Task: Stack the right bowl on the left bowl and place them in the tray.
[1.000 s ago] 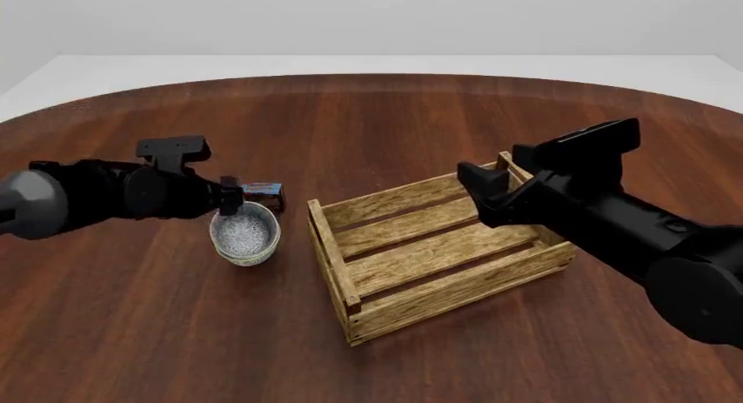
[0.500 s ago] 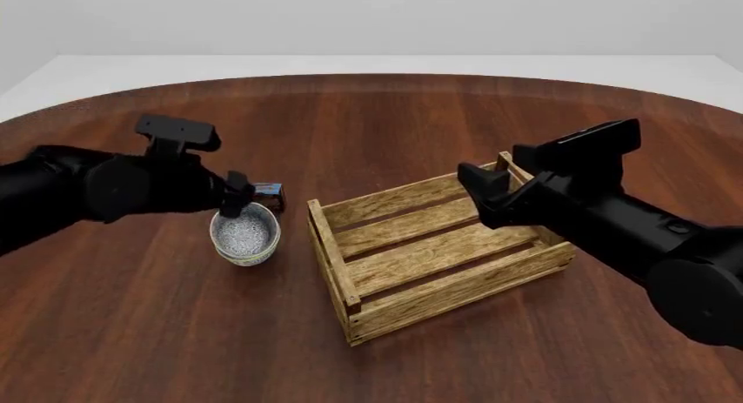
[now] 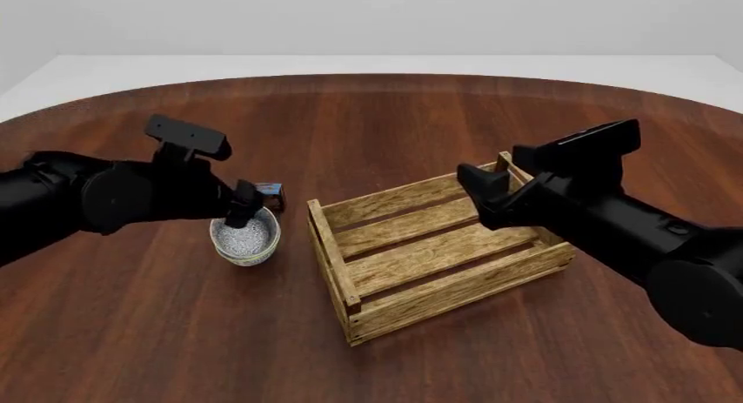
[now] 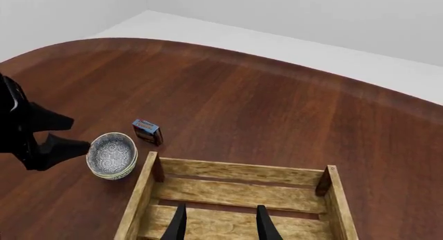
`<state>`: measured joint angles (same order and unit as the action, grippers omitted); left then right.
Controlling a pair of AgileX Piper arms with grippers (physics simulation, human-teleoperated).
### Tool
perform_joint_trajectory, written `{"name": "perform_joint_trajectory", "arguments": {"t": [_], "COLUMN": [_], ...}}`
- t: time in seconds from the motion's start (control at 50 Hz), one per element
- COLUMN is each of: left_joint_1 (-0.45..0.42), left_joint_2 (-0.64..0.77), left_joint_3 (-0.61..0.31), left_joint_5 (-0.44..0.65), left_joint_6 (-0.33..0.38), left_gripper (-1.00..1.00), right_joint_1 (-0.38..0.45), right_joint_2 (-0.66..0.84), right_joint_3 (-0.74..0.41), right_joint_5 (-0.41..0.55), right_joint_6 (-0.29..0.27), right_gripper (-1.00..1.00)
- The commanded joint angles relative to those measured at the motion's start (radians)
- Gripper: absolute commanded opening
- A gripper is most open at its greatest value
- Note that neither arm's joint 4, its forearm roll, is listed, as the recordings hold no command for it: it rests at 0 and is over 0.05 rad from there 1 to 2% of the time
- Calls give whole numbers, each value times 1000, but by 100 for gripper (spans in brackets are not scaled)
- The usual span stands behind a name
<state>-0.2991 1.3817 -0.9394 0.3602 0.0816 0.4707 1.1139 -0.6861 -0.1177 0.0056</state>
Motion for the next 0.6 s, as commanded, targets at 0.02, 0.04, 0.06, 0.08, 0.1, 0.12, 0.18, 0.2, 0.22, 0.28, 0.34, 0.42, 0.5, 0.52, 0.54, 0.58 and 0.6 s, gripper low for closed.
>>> {"name": "perform_joint_trajectory", "arguments": {"t": [0.02, 0.04, 0.06, 0.08, 0.1, 0.12, 0.18, 0.2, 0.22, 0.28, 0.34, 0.42, 0.5, 0.52, 0.54, 0.58, 0.6], "left_joint_1": [13, 8, 7, 7, 6, 6, 8, 12, 10, 13, 20, 26, 38, 38, 38, 43, 46], "left_joint_2": [112, 126, 139, 139, 152, 153, 179, 188, 195, 221, 245, 263, 298, 298, 306, 319, 319], "left_joint_3": [-4, -2, -1, -1, -2, -2, -10, -17, -20, -28, -32, -30, -26, -26, -26, -31, -35], "left_joint_5": [-80, -90, -96, -96, -104, -104, -113, -114, -115, -123, -132, -143, -163, -163, -165, -168, -164], "left_joint_6": [-45, -49, -48, -48, -49, -49, -38, -32, -36, -30, -22, -17, -5, -5, 0, 14, 15], "left_gripper": [100, 100, 100, 100, 100, 100, 100, 100, 100, 100, 100, 100, 100, 100, 100, 100, 100], "right_joint_1": [1, 1, 1, 1, 0, 0, 2, 1, 1, 0, 0, 0, -1, -1, 0, 0, 1], "right_joint_2": [-1, -1, -1, -1, 2, 2, 4, 5, 6, 3, 2, 1, 0, 0, 0, -1, 0], "right_joint_3": [-2, -2, -2, -2, -1, -1, 1, 0, 0, -3, 0, -2, -2, -2, -2, -3, -2], "right_joint_5": [3, 3, 3, 3, 0, 0, -2, -2, -3, 2, 0, 2, 2, 2, 1, 4, 3], "right_joint_6": [2, 1, 2, 2, 2, 2, 2, 1, 0, 1, 1, 2, 2, 2, 2, 2, 1], "right_gripper": [100, 100, 100, 100, 100, 100, 100, 100, 100, 100, 100, 100, 100, 100, 100, 100, 100]}}
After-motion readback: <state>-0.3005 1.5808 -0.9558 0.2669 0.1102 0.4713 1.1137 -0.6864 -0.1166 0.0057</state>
